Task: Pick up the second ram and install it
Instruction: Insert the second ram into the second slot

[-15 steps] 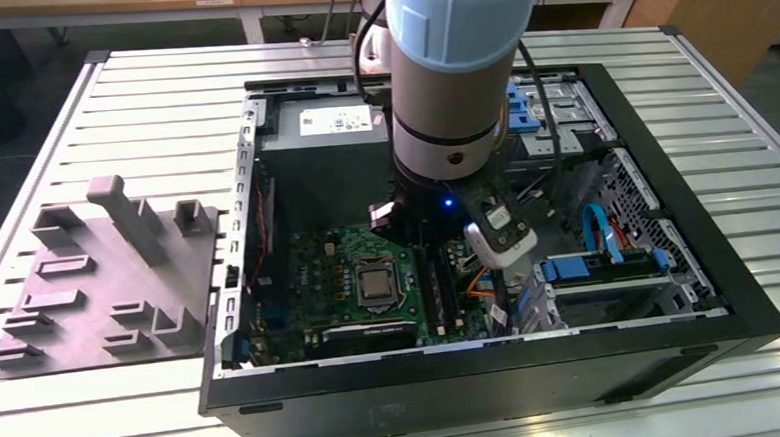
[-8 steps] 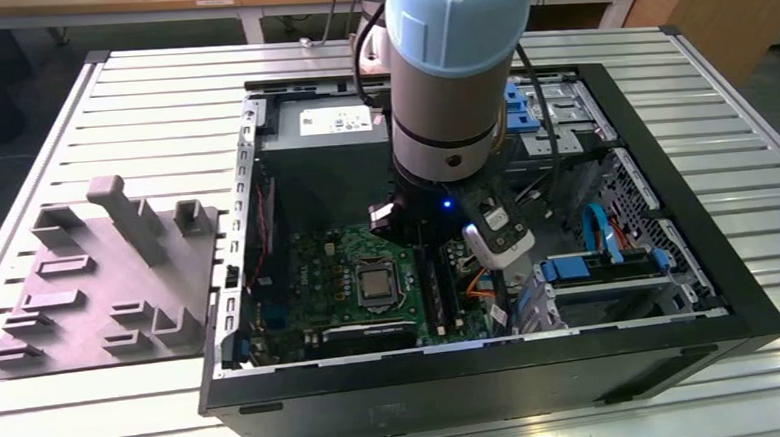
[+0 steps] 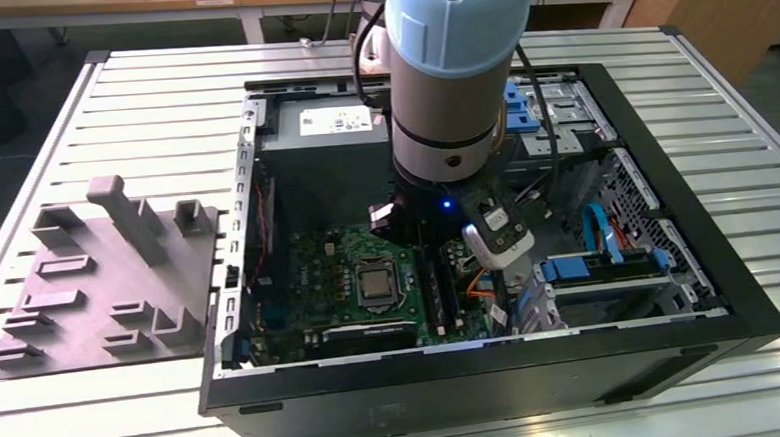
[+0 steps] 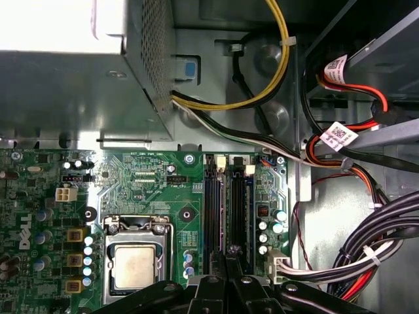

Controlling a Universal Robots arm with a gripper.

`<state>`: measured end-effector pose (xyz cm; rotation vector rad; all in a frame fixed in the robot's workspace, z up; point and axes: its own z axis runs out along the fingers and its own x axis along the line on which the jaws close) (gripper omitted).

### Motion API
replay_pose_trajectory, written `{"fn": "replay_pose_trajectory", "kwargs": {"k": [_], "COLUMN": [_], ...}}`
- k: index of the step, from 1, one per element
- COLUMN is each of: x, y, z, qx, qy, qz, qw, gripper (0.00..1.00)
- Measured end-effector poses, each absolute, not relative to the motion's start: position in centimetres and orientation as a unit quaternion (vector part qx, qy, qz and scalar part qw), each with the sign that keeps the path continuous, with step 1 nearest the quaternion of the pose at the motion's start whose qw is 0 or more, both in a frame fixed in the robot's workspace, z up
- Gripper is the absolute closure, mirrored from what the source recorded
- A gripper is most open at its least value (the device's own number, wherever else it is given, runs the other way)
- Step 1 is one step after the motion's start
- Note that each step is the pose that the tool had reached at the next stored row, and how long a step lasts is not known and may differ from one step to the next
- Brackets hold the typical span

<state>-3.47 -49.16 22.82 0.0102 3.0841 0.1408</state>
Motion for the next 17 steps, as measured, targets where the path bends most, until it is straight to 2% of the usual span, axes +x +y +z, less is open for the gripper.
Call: {"fn": "replay_pose_trajectory", "kwargs": {"k": [17], "x": [-3.61], "y": [-49.17], "z": [22.87], "qx": [0.003], "qy": [0.999], "qz": [0.046], "qw": [0.027], "gripper": [0.88]}}
